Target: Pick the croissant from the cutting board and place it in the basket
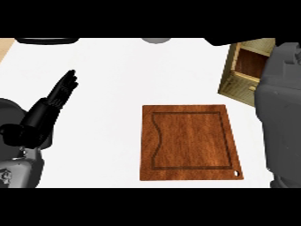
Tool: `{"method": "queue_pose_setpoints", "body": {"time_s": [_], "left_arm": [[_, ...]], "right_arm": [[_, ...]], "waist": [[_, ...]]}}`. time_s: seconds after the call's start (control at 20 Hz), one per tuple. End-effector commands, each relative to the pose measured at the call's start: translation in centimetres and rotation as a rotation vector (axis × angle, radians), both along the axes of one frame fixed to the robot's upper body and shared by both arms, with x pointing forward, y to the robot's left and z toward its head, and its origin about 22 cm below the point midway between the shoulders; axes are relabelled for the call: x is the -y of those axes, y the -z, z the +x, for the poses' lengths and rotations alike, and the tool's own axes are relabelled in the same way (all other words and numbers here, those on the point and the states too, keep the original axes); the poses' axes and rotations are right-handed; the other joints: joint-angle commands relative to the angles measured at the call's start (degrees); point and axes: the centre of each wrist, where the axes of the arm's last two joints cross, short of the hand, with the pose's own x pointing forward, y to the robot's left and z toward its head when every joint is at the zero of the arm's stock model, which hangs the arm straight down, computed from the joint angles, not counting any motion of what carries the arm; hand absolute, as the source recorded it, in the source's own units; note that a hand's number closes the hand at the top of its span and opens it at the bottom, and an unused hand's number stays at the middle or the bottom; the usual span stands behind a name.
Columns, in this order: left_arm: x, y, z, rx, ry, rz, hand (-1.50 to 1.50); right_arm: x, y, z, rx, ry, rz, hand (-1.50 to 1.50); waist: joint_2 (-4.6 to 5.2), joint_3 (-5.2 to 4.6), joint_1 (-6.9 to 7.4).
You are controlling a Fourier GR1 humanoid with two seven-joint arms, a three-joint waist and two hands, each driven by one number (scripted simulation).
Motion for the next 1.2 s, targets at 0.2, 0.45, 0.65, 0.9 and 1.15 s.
{"method": "queue_pose_setpoints", "body": {"time_s": [0.2, 0.45, 0.65, 0.9, 1.15], "left_arm": [[0.1, -0.4, 1.1, 0.006, -0.003, 0.002, 0.00], [-0.1, -1.0, 0.9, 0.008, 0.000, 0.002, 0.00], [-1.2, -0.2, 0.7, 0.013, -0.007, 0.005, 0.00], [-0.6, 0.0, -0.4, 0.012, 0.004, 0.002, 0.00], [0.3, 0.4, 0.2, 0.002, 0.004, -0.010, 0.00]], "right_arm": [[5.6, -1.4, 5.4, 0.102, 0.191, 0.091, 1.50], [8.8, -2.9, 7.8, 0.067, 0.230, 0.075, 1.50], [13.3, -0.7, 8.3, 0.008, 0.255, 0.080, 1.50], [14.9, 3.2, 9.5, -0.009, 0.235, 0.088, 1.50], [16.7, 5.3, 10.1, 0.064, 0.273, 0.045, 1.50]], "waist": [[0.27, 0.03, 0.21], [0.15, 0.02, 0.28], [0.09, 0.03, -0.09], [0.05, 0.04, 0.13], [0.08, 0.04, 0.08]]}}
